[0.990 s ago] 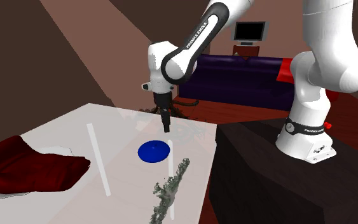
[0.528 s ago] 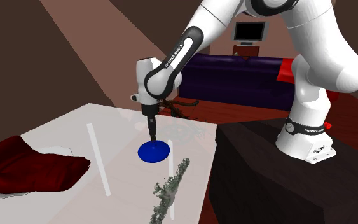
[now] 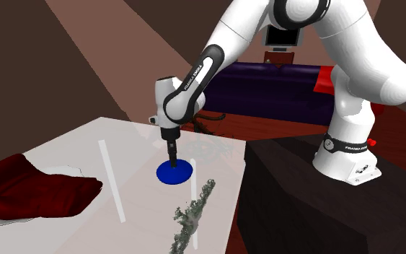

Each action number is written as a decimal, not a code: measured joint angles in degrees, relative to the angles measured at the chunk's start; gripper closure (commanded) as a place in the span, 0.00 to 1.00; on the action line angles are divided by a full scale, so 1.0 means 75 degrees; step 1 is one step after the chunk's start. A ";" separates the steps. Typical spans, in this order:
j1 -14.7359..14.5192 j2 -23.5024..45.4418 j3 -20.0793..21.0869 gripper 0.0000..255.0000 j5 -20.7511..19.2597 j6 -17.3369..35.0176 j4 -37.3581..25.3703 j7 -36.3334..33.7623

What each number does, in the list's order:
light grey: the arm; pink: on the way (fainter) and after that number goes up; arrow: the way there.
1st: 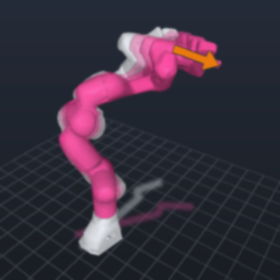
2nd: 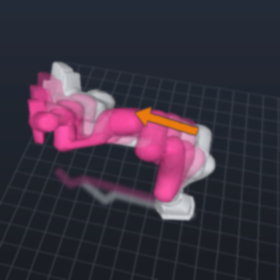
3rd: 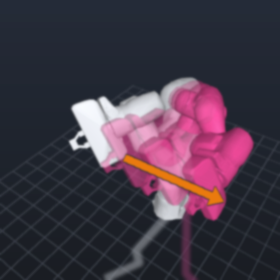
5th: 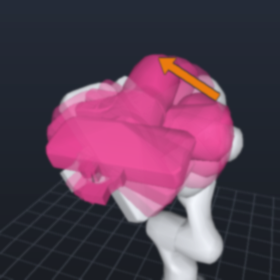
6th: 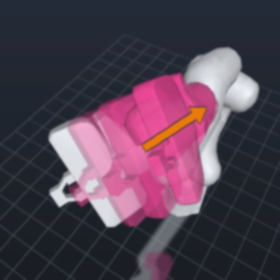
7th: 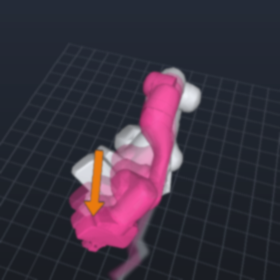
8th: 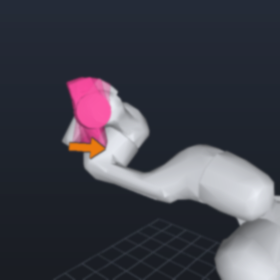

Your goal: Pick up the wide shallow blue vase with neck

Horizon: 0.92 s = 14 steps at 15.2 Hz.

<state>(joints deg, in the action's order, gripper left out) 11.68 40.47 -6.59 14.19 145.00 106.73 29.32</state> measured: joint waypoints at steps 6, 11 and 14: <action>0.0009 0.0024 0.0005 1.00 0.0008 0.0032 -0.0004 0.0010; -0.0001 -0.0019 -0.0005 1.00 -0.0001 -0.0001 0.0011 -0.0001; -0.0030 -0.0224 -0.0042 1.00 -0.0040 -0.0143 0.0079 -0.0034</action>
<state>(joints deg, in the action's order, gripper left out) 11.46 38.79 -6.90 13.89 143.93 107.32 29.07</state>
